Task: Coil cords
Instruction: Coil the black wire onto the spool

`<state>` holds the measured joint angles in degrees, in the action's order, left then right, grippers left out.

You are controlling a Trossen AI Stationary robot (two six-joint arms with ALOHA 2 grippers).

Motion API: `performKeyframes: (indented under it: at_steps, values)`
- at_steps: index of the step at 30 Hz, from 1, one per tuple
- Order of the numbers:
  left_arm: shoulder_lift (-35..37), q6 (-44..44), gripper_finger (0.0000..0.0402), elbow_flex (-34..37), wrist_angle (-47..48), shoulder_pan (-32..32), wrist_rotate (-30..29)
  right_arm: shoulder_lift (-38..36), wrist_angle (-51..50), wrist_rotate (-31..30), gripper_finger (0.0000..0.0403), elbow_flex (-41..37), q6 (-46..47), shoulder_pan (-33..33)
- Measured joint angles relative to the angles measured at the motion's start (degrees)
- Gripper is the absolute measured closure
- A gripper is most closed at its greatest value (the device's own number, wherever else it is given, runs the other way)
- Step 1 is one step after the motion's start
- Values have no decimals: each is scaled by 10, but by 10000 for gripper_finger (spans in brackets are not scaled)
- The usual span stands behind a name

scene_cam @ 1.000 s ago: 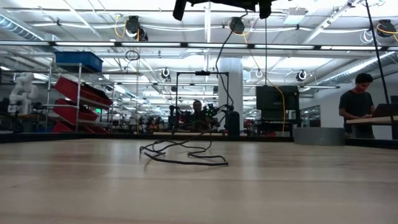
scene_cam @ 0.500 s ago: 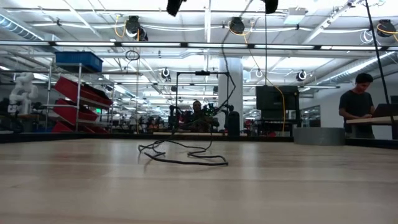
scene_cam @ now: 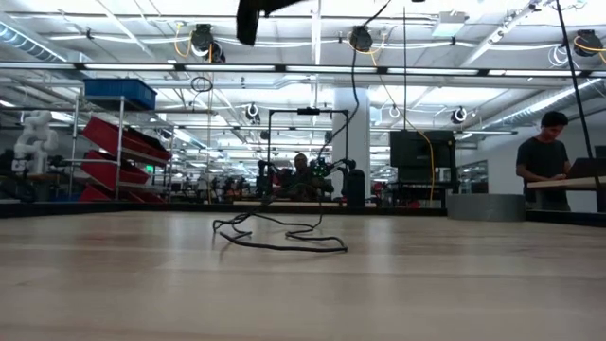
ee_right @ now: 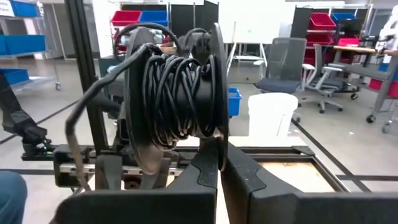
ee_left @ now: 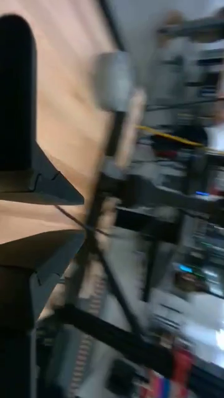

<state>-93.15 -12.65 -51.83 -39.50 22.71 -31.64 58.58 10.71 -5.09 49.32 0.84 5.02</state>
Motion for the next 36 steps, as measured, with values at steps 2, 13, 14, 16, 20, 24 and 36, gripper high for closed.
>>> performKeyframes:
  at_steps: [2,13,14,16,20,24,36]
  values:
    - [-20,48,321,4,-82,2,0,-3,0,4,403,0,0,0]
    - [-91,99,321,-79,-113,-75,101,-5,1,10,403,0,0,0]
    - [-97,99,321,-88,-105,-78,118,-5,1,10,403,0,0,0]
    - [-103,99,321,-95,-103,-82,141,-5,0,10,403,0,0,0]
    - [-107,79,308,-103,-105,-88,226,-5,-6,10,403,0,0,0]
    - [-103,55,256,-103,-100,-88,262,-5,-10,10,403,0,0,0]
    - [-122,66,164,-135,-5,-78,182,-5,-12,9,403,0,0,0]
